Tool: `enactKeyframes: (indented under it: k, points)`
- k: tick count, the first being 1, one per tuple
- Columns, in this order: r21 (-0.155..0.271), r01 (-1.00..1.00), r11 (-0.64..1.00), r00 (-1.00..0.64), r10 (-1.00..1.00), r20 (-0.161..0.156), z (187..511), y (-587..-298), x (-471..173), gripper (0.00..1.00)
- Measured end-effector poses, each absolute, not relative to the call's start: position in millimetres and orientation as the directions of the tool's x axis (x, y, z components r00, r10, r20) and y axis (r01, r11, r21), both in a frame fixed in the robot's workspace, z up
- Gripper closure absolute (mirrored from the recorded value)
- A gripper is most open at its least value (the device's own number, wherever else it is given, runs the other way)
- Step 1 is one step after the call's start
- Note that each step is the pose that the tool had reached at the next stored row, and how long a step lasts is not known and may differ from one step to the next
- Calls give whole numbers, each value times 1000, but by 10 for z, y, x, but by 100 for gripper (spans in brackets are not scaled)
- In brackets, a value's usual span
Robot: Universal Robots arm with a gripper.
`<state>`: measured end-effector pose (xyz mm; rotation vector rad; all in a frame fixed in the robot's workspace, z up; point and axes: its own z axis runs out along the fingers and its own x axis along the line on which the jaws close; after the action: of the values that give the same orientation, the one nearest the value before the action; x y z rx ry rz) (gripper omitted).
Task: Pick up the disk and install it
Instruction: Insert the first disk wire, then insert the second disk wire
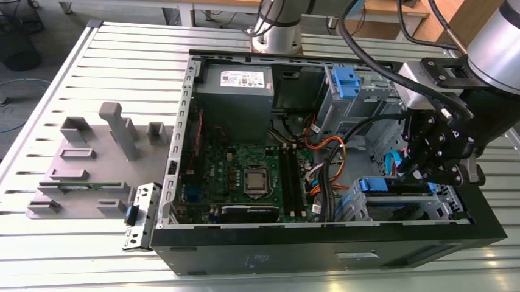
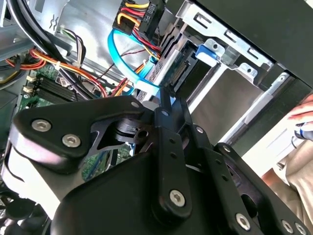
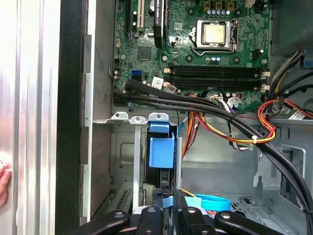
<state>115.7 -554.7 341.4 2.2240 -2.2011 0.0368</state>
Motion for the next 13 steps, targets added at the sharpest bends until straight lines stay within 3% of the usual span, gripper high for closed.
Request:
enactKeyframes:
  k: [13]
  points:
    - [-8, -1000, -11, 10, -1000, 26, 3595, -5547, 1165, 77]
